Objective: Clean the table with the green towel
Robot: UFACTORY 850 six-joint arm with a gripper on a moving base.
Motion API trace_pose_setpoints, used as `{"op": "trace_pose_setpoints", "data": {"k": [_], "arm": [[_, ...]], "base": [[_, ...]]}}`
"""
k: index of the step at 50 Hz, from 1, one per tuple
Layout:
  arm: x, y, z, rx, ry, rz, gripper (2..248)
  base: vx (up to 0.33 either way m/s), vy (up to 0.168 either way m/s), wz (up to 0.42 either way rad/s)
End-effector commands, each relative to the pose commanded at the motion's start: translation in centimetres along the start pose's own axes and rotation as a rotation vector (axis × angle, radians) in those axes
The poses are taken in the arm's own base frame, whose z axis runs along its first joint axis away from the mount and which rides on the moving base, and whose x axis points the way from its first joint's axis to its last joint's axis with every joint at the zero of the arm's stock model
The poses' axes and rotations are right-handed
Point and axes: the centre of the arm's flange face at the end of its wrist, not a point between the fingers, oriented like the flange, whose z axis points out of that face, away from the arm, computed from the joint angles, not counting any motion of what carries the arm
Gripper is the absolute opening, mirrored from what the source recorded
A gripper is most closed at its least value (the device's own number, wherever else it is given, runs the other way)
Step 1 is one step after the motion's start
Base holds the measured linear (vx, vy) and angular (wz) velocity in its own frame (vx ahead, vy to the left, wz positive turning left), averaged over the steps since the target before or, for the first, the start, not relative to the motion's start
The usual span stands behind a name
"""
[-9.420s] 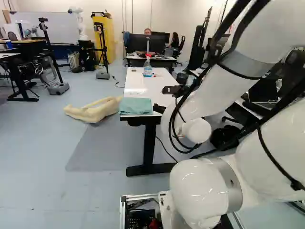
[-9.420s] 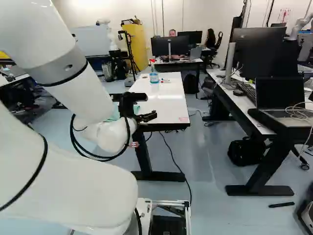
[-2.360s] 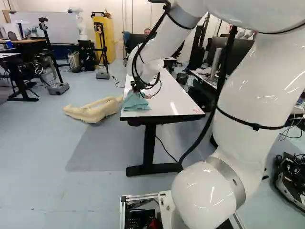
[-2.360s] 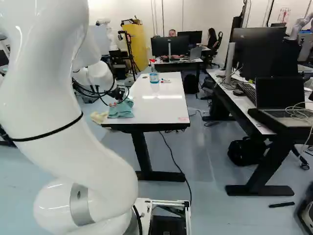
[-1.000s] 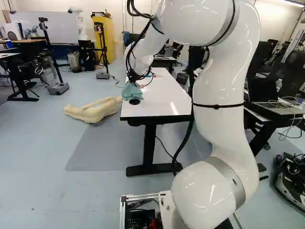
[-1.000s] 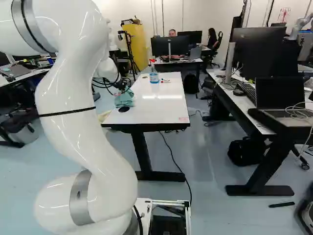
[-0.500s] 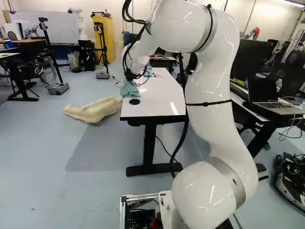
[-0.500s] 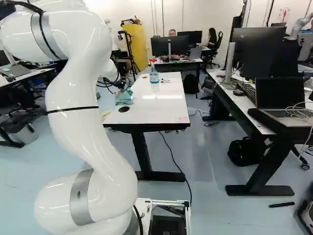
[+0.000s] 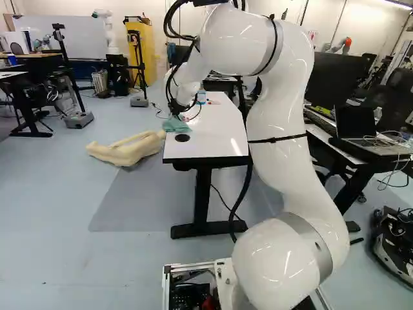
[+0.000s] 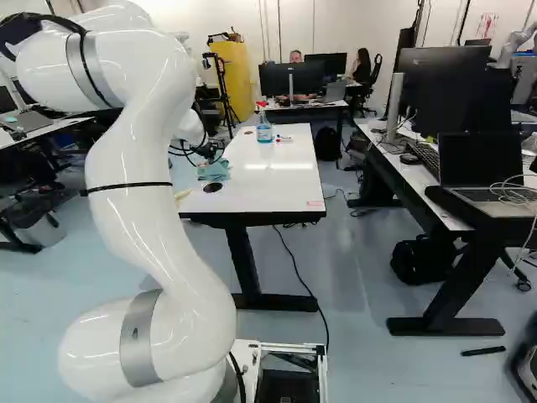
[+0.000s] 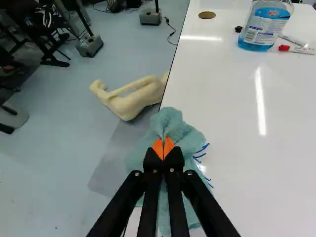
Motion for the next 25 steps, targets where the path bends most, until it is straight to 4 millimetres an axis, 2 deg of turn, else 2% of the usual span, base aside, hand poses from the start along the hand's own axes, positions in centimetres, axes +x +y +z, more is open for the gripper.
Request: {"op": "trace_pose_setpoints", "data": {"k": [16, 25], "arm": [[-1.3, 0.1, 1.7, -0.003, -0.027, 0.0, 21], [-1.4, 0.1, 1.7, -0.003, -0.042, 0.0, 21]], "base": [[0.0, 0.0, 0.0], [0.0, 0.0, 0.0]]}}
